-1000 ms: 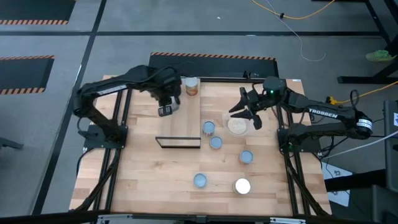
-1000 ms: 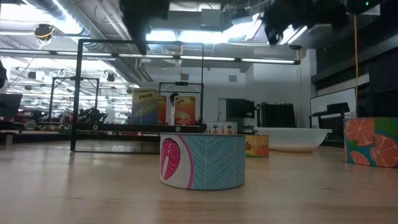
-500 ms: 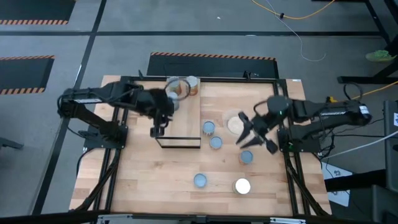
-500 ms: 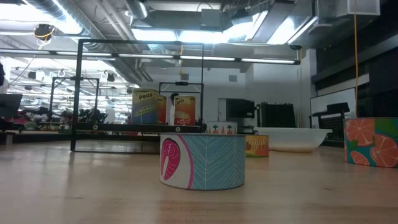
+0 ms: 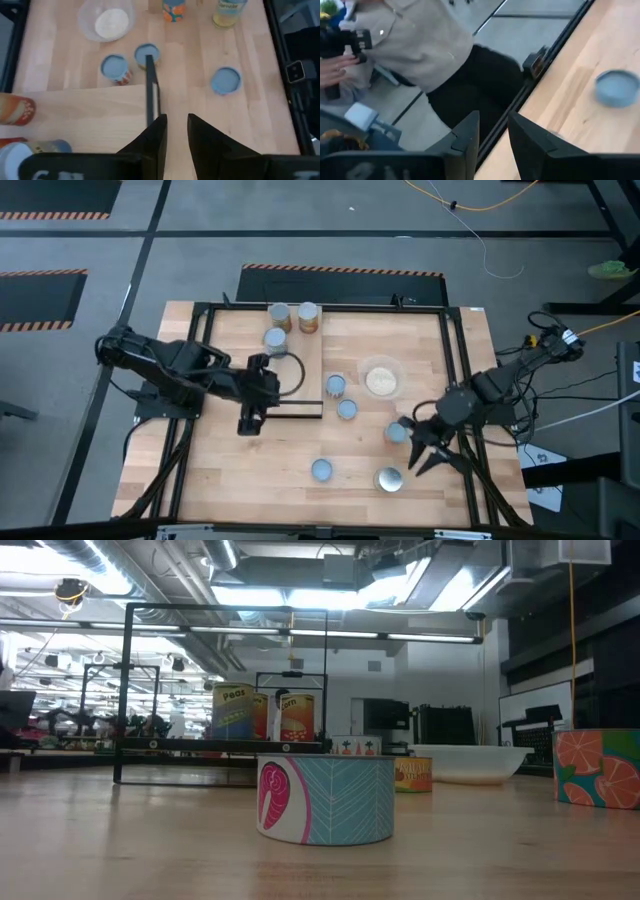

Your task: Pick and place cans onto a shelf

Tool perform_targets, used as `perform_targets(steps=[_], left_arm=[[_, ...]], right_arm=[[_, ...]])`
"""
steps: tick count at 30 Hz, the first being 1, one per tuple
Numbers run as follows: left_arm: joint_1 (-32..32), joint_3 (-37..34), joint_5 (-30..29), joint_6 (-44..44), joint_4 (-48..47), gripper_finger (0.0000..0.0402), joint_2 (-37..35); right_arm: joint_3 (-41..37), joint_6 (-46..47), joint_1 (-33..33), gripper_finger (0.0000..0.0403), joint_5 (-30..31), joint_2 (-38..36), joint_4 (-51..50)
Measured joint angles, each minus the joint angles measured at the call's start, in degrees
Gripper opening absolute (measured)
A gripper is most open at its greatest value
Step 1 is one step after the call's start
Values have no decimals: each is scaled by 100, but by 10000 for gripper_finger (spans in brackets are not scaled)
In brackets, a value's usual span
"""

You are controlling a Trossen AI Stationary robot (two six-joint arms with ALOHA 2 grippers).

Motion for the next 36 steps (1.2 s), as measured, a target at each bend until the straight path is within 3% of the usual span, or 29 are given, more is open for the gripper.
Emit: perform_targets(steps=[7, 11, 18, 25, 36], left_arm=[[-252, -1, -50, -182, 56, 69, 49], [-319, -1, -458, -194, 101, 67, 40], [-324, -1, -751, -205, 137, 69, 38], [-324, -1, -751, -212, 146, 68, 38], [-324, -1, -751, -212, 144, 69, 38]], right_arm=[[-411, 791, 302, 108, 657, 37, 62], [-445, 728, 429, 108, 1276, 216, 221], [-444, -129, 771, 108, 1329, 1039, 858], [-444, -174, 974, 108, 1472, 1749, 930], [-444, -165, 1090, 108, 1472, 1952, 887]])
